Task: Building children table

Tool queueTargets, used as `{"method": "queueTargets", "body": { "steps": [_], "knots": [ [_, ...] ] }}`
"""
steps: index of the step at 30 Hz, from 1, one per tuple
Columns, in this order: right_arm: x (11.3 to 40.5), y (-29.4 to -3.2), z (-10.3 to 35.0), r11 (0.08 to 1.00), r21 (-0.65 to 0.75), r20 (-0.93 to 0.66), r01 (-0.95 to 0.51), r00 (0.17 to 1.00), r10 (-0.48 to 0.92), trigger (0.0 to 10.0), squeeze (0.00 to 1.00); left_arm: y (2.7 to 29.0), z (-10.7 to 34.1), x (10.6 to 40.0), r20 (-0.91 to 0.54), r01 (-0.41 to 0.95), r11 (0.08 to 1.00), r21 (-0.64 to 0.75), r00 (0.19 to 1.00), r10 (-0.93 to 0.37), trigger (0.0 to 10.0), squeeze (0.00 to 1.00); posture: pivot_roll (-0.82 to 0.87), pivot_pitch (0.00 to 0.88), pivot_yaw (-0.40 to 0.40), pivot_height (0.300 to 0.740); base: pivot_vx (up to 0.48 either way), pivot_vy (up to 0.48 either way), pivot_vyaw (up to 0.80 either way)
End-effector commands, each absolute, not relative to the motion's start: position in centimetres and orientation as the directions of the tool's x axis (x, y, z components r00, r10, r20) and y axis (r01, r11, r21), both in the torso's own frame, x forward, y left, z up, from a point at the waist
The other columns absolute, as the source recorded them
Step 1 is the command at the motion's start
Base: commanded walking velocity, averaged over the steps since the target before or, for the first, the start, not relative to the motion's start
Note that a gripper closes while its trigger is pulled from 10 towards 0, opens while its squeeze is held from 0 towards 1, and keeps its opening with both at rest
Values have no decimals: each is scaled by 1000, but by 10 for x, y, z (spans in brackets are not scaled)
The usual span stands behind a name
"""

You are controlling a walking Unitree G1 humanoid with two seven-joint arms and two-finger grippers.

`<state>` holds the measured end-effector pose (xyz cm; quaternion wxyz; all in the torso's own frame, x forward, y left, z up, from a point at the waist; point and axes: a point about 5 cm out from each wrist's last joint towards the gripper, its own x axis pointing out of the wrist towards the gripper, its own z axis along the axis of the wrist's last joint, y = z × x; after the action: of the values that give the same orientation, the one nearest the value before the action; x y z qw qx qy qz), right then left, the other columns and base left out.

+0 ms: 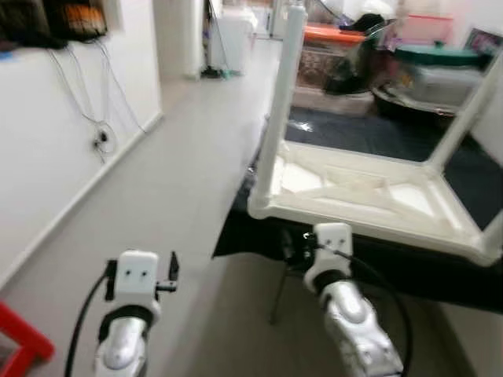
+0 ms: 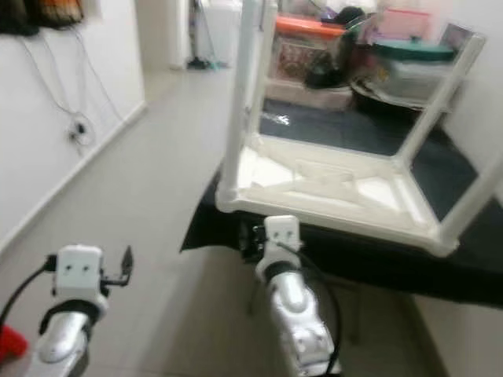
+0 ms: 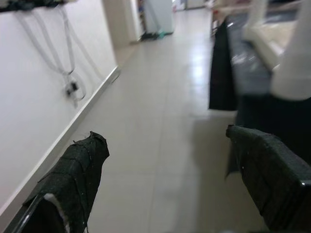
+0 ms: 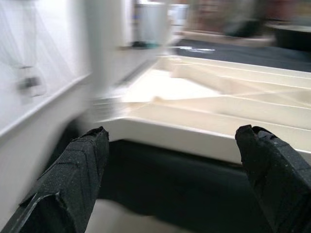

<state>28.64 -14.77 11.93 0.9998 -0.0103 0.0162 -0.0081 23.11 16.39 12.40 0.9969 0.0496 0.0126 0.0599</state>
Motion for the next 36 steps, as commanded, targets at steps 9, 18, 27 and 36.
{"method": "queueTargets", "body": {
  "steps": [9,18,27,36],
  "knots": [
    [295,-174,125,989,-41,-14,144,989,-145,10000,0,181,132,232,2,-179,977,116,984,180,10000,0,146,0,-93,740,277,0,0],
    [303,-185,129,978,-32,-2,207,978,-207,10000,0,194,142,237,43,-220,966,139,975,216,10000,0,148,0,-95,740,280,0,0],
    [305,-183,128,979,-25,-3,204,979,-204,10000,0,194,141,236,30,-236,966,108,972,234,10000,0,151,0,-96,740,247,0,0],
    [308,-179,126,988,-1,-22,154,988,-154,10000,0,184,135,236,-2,-201,976,90,979,202,10000,0,148,0,-94,740,0,0,0]
  ]
}}
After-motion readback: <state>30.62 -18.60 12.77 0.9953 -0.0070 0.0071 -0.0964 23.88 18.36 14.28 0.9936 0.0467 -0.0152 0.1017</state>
